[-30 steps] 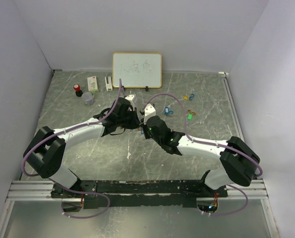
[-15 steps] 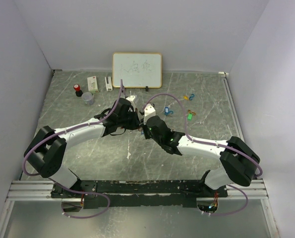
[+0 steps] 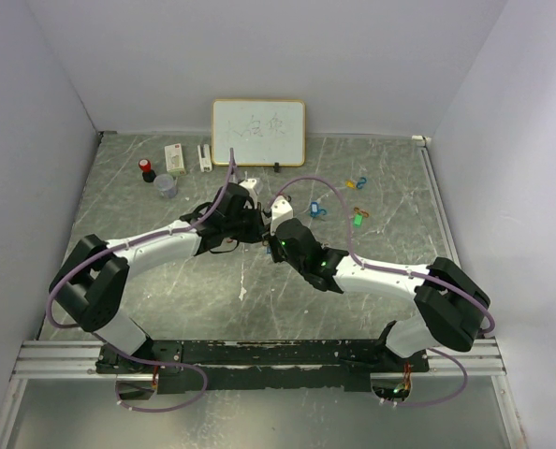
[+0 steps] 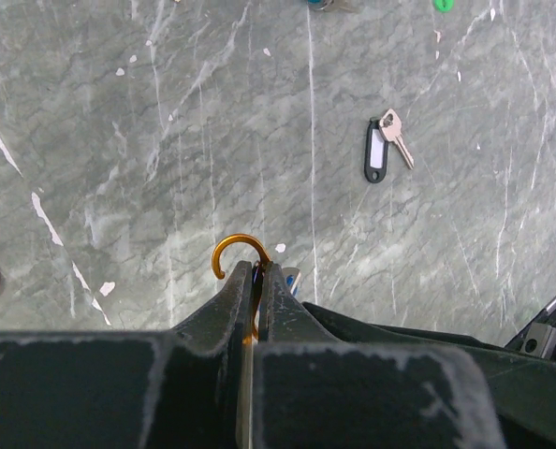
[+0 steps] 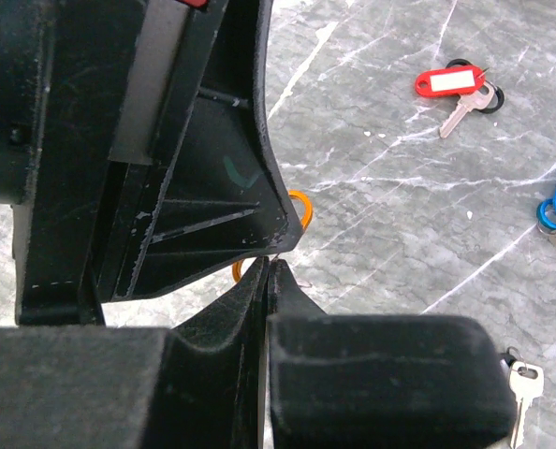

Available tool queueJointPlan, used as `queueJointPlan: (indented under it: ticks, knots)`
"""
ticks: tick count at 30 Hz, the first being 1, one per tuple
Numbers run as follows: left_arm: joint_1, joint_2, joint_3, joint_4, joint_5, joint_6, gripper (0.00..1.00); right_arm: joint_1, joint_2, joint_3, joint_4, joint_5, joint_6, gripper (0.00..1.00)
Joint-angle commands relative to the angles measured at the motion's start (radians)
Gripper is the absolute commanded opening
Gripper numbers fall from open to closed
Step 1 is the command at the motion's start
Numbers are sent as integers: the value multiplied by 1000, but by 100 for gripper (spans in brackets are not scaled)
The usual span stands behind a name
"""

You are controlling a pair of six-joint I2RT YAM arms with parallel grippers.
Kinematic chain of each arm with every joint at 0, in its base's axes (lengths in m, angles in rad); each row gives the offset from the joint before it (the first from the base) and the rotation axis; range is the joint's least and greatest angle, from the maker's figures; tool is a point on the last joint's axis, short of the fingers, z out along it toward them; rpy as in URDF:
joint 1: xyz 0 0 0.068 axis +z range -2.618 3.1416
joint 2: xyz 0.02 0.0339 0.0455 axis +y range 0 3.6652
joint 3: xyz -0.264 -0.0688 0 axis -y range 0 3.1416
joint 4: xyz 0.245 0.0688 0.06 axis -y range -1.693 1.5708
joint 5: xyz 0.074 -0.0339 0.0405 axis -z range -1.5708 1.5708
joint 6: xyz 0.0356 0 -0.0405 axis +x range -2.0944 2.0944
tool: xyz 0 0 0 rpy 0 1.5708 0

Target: Put the keys on the keyring

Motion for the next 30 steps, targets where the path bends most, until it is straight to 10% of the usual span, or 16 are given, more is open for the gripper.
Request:
queueJointPlan:
  ticks: [1,26,30]
  knots:
    - [-6,17,41,26,13,18,7,8,-22,3,12,2,-5,0]
    - [-3,27,27,13,-55,15,7,15,-6,9,-75,98,60,0]
    - [36,10,-33,30,-76,-11,7,0,50,37,-120,110,107,23]
